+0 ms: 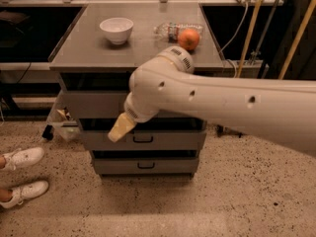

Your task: Close top drawer

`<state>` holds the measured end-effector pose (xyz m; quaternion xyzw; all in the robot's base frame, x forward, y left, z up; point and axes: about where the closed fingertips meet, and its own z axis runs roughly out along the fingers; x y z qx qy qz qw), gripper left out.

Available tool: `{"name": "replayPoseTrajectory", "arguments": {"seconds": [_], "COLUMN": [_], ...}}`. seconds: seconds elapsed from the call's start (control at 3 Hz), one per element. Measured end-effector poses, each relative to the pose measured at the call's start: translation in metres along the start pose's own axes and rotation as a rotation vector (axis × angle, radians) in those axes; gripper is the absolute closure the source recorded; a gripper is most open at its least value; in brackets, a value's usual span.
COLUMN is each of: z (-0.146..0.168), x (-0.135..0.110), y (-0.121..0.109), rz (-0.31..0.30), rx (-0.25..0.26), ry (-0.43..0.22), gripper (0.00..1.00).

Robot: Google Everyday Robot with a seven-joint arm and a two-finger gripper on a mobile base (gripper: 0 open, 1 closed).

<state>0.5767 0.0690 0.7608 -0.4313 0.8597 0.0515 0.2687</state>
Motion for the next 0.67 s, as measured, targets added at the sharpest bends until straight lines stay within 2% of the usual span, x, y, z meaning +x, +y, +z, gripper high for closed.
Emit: {"name": "replayPoseTrajectory", "arguments": {"seconds": [0.33,0.67], "z": [-0.05,-0.079], "x": [-0.031,-0.033], "y": [0.066,0.111], "rz": [-0.14,-0.243], "rx": [0.111,0.175], "ry": [-0.176,-0.258], "gripper": [0.0,0.0]}}
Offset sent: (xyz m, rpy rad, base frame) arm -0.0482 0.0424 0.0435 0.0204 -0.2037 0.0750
